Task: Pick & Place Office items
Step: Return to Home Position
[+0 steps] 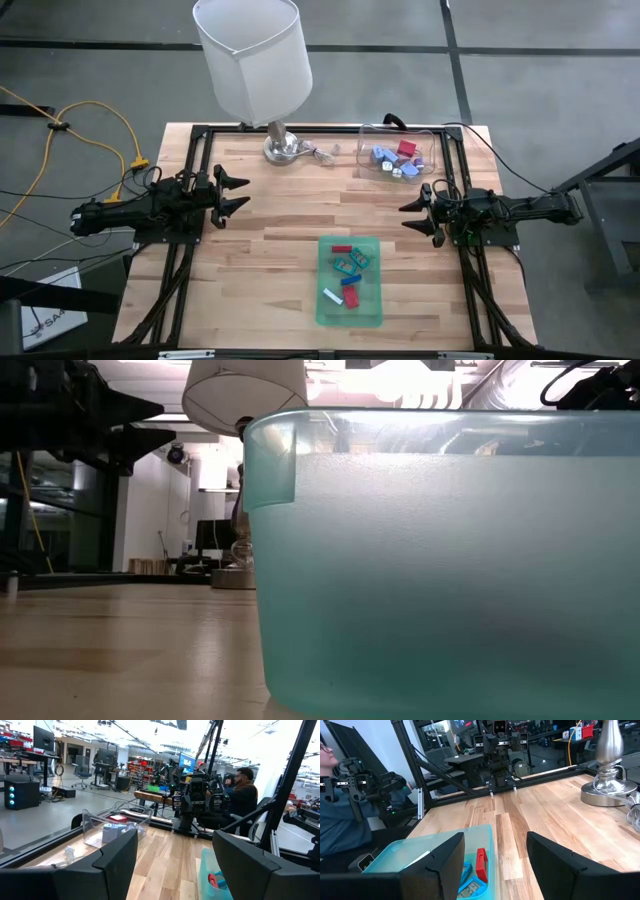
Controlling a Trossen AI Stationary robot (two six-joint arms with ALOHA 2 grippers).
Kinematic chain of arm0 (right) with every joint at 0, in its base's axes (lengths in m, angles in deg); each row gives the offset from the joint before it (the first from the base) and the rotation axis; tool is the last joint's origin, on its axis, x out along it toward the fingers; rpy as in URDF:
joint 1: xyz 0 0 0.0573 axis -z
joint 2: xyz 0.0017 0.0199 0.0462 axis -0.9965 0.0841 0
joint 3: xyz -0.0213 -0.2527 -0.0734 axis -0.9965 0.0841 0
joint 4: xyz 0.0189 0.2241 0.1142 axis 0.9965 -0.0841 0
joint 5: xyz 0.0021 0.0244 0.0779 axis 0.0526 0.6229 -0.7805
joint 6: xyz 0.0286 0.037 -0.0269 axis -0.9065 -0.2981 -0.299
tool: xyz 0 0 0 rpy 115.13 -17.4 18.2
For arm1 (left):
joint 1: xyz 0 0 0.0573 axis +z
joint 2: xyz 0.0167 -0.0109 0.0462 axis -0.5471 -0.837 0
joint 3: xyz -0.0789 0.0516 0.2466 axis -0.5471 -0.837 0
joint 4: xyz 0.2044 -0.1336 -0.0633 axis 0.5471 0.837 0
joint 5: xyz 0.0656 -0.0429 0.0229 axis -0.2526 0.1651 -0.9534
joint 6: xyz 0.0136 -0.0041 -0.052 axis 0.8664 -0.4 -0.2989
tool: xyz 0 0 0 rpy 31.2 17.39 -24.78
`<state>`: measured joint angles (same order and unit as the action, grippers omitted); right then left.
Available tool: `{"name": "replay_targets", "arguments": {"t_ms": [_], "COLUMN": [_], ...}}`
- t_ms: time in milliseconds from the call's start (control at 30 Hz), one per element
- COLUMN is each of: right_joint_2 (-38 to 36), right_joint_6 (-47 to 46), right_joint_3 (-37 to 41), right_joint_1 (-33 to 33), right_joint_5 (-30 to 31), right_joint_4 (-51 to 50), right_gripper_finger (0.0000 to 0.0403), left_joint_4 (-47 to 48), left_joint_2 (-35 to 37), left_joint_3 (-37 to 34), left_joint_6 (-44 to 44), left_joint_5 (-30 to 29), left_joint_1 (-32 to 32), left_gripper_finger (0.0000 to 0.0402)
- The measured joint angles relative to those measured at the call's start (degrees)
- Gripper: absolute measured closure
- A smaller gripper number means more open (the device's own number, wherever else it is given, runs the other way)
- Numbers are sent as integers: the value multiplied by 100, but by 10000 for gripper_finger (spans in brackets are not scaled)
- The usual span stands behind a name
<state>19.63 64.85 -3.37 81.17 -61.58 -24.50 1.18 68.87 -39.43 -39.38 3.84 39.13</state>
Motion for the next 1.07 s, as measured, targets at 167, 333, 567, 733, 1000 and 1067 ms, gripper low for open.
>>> {"name": "replay_targets", "arguments": {"t_ms": [167,333,567,733,1000,1067], "right_joint_2": [0,-1,-2,0,0,0], "right_joint_6": [0,0,0,0,0,0], "right_joint_3": [1,1,2,2,0,0], "right_joint_1": [1,1,0,0,0,2], "right_joint_5": [-2,-1,0,0,-2,-2], "right_joint_4": [0,0,0,0,0,0], "right_gripper_finger": [201,201,201,201,201,201], "left_joint_4": [0,2,0,2,1,0], "left_joint_2": [1,-1,0,1,0,-1], "left_joint_3": [-2,-2,-2,-2,-2,-2], "left_joint_6": [0,0,0,0,0,0], "left_joint_5": [0,0,0,0,0,0], "left_joint_1": [0,0,-2,0,-1,-2], "left_gripper_finger": [151,151,151,151,151,151]}}
